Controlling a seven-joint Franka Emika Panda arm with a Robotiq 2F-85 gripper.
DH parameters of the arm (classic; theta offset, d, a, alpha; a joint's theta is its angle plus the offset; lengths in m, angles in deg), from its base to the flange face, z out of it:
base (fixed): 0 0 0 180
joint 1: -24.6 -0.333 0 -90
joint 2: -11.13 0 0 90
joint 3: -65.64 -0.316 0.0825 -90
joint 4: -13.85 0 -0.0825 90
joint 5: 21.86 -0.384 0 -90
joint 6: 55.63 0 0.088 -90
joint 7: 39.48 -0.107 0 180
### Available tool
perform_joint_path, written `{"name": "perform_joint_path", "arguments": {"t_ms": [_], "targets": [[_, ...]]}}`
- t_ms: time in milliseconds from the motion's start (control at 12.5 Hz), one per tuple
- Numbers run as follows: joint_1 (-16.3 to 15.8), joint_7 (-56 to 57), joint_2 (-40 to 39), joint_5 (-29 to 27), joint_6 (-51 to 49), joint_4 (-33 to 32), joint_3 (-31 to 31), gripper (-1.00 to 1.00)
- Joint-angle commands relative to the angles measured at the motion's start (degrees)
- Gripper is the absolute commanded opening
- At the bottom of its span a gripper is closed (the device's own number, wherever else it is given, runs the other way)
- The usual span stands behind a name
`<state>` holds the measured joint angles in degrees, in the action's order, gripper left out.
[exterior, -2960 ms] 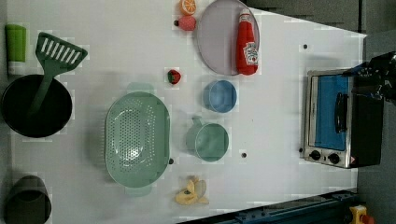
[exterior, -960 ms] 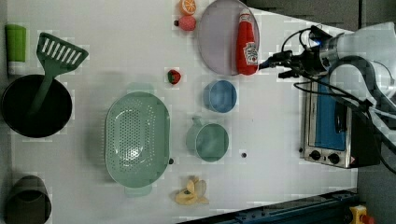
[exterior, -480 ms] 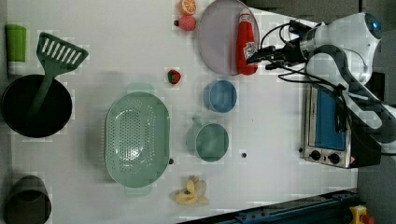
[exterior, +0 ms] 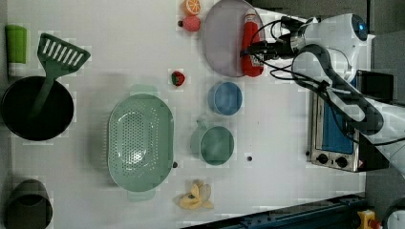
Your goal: Pick ketchup from plate and place it on table.
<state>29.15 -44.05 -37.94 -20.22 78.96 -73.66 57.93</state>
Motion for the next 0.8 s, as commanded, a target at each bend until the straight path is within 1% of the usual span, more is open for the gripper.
{"name": "perform_joint_path", "arguments": {"t_ms": [80,320,400,640,800], "targets": [[-0.2,2.5,-0.8,2.4,3.2,1.7,-0.3,1.00],[-0.5,2.5,-1.7,2.4,4.4,2.1,-0.2,1.00],[-0.5,2.5,-1.7,2.4,4.4,2.2,-0.1,0.91],[-0.6,2.5,-1.7,2.4,4.5,2.4,0.0,0.20],[-0.6,2.3,-1.3,2.4,4.5,2.7,-0.2,0.19]]}}
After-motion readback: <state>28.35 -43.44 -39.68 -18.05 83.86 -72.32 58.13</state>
